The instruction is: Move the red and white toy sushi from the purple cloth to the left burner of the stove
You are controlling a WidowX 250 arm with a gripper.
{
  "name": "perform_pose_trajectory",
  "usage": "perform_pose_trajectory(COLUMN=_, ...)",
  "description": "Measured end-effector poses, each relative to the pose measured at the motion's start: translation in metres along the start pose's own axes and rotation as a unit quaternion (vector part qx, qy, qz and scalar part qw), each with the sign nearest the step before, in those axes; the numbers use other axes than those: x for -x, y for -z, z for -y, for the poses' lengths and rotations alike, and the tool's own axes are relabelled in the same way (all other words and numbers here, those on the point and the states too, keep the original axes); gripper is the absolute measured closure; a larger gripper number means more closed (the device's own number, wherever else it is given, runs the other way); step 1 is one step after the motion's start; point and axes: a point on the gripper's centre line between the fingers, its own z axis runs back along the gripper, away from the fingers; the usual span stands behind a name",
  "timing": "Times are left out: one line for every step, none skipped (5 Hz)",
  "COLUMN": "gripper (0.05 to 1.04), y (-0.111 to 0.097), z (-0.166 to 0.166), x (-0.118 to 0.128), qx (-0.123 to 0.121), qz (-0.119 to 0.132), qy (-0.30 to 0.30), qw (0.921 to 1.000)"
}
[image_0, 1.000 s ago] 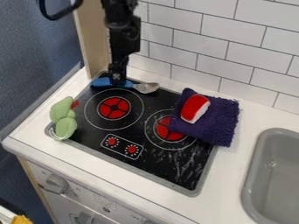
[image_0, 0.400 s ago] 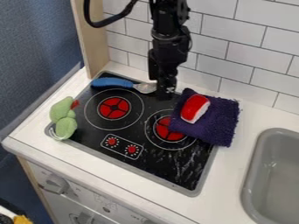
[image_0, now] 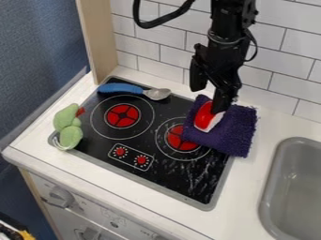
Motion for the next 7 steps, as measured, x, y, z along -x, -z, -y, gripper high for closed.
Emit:
perform_pose_trajectory(gripper=0.083, y=-0.001, z=0.016, x=-0.003, qx=-0.003, qz=-0.003, qy=-0.069, qw=0.9976)
perform_pose_trajectory(gripper=0.083, y=-0.003, z=0.027, x=-0.005, qx=-0.003, qz=-0.014, qy=-0.088, qw=0.996)
perform_pose_trajectory(gripper=0.083, y=0.004, z=0.027, x=-0.006, qx=-0.003, qz=-0.015, qy=-0.1, qw=0.9949)
perform_pose_trajectory(gripper=0.083, y=0.015, z=0.025, x=-0.005, qx=0.0, qz=-0.033, qy=-0.101, qw=0.9944)
perform_pose_trajectory(gripper=0.083, y=0.017, z=0.02, x=-0.003, qx=-0.006, qz=-0.034, qy=-0.11, qw=0.9933)
perform_pose_trajectory(gripper=0.084, y=0.027, z=0.015, x=0.002, qx=-0.004, qz=-0.044, qy=-0.114, qw=0.9924)
perform_pose_trajectory(gripper=0.083, y=0.032, z=0.015, x=0.006, qx=0.001, qz=-0.046, qy=-0.115, qw=0.9923)
